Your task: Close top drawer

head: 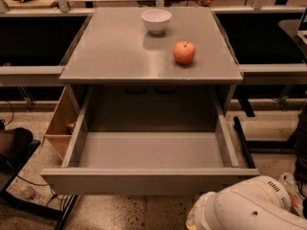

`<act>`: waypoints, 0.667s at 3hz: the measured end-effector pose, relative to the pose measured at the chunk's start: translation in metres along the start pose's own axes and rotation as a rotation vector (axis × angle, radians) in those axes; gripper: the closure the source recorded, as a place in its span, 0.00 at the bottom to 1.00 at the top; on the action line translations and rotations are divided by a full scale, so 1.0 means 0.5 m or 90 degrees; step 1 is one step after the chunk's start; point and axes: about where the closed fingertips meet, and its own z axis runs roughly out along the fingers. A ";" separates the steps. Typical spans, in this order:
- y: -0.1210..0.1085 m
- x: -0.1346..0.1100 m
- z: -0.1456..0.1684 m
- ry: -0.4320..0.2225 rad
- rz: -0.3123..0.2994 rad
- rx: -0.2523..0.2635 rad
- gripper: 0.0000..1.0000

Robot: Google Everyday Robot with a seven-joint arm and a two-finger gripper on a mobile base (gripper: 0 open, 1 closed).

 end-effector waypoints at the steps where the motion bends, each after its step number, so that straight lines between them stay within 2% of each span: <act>1: -0.029 -0.021 0.041 -0.027 -0.019 0.042 1.00; 2: -0.055 -0.050 0.061 -0.051 -0.033 0.073 1.00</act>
Offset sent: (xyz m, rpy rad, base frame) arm 0.0678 0.0463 -0.0411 0.0546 -0.2231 0.0279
